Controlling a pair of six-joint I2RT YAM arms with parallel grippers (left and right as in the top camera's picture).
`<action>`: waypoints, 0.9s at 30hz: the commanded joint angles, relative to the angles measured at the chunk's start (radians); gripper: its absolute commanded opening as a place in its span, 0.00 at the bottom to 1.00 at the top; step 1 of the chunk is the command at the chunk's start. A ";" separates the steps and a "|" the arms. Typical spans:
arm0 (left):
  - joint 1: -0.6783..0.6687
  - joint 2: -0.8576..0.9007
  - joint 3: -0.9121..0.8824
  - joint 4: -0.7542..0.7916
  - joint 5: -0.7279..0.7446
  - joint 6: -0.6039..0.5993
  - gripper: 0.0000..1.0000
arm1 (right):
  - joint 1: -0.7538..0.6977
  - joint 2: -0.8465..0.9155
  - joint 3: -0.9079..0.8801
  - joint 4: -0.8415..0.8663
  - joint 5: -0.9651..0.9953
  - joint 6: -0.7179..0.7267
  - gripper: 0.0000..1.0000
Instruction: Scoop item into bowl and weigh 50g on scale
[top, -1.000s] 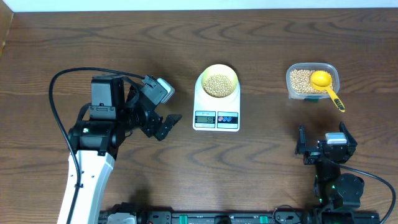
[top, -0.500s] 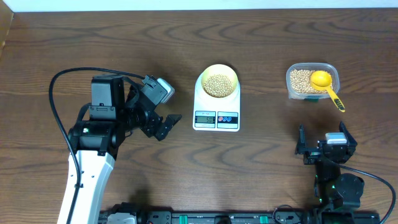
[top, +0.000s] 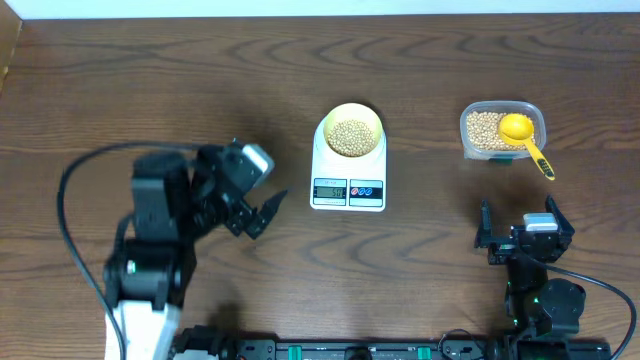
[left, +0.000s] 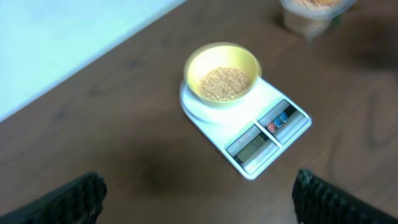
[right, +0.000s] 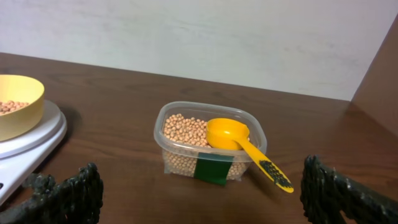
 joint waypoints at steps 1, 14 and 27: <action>0.001 -0.125 -0.112 0.112 -0.168 -0.214 0.98 | 0.009 -0.006 -0.003 -0.003 0.012 -0.007 0.99; 0.001 -0.537 -0.510 0.438 -0.457 -0.519 0.98 | 0.009 -0.006 -0.003 -0.003 0.012 -0.007 0.99; 0.001 -0.846 -0.733 0.438 -0.483 -0.521 0.98 | 0.009 -0.006 -0.003 -0.003 0.012 -0.007 0.99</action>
